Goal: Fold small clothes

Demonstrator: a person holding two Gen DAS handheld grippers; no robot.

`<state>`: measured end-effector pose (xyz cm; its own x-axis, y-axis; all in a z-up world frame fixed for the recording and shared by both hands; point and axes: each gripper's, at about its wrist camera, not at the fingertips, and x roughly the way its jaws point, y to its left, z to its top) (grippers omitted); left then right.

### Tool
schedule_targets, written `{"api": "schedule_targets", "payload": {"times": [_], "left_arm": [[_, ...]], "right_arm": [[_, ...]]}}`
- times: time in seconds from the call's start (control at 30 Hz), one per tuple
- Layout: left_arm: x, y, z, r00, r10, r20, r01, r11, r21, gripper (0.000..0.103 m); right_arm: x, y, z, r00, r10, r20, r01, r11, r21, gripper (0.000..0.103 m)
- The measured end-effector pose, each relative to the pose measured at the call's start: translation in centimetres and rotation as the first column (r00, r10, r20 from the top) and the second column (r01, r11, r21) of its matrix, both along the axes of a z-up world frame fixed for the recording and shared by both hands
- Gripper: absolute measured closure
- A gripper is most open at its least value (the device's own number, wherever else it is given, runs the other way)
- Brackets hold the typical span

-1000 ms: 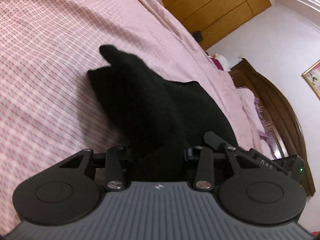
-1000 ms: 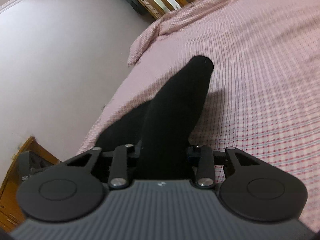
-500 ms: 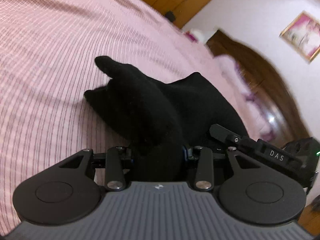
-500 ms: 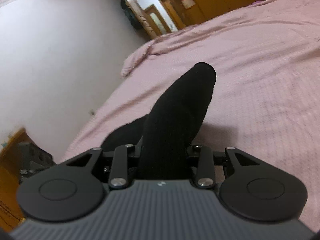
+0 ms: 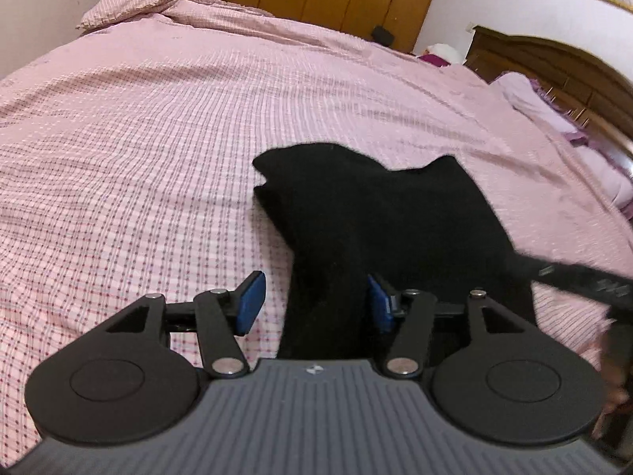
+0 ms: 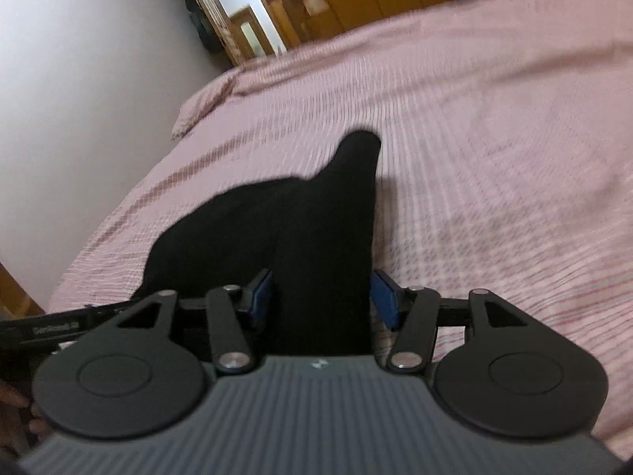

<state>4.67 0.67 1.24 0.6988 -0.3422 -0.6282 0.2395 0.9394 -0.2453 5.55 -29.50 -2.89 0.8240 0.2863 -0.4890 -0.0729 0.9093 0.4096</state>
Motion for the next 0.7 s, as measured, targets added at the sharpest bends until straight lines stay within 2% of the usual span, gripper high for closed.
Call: {"api": "schedule_targets", "payload": {"times": [0.1, 0.17, 0.3, 0.4, 0.67, 0.7], "left_arm": [[0.5, 0.1, -0.9, 0.999, 0.021, -0.030, -0.020, 1.000, 0.018, 0.039], [0.3, 0.5, -1.5, 0.998, 0.041, -0.054, -0.041, 0.999, 0.004, 0.037], [0.2, 0.8, -2.4, 0.997, 0.054, -0.049, -0.052, 0.998, 0.034, 0.028], [-0.3, 0.8, -2.3, 0.997, 0.067, -0.041, -0.065, 0.996, 0.059, 0.027], [-3.8, -0.8, 0.9, 0.996, 0.082, -0.032, -0.077, 0.990, 0.118, 0.026], [-4.3, -1.1, 1.2, 0.996, 0.084, -0.033, -0.080, 0.989, 0.124, 0.024]], "right_arm": [[-1.8, -0.2, 0.2, 0.999, -0.051, -0.012, 0.051, 0.999, -0.016, 0.048], [-1.9, -0.2, -0.5, 0.998, -0.059, -0.037, 0.058, 0.998, -0.019, 0.051], [-1.1, 0.7, -2.6, 0.997, -0.029, -0.066, 0.028, 0.999, -0.023, 0.051], [-1.0, 1.1, -3.3, 0.996, -0.010, -0.083, 0.009, 1.000, -0.009, 0.051], [-3.9, 2.2, 0.6, 0.998, 0.001, -0.057, -0.005, 0.998, -0.063, 0.050], [-4.4, 2.3, 0.8, 0.999, 0.001, -0.054, -0.005, 0.998, -0.070, 0.046]]}}
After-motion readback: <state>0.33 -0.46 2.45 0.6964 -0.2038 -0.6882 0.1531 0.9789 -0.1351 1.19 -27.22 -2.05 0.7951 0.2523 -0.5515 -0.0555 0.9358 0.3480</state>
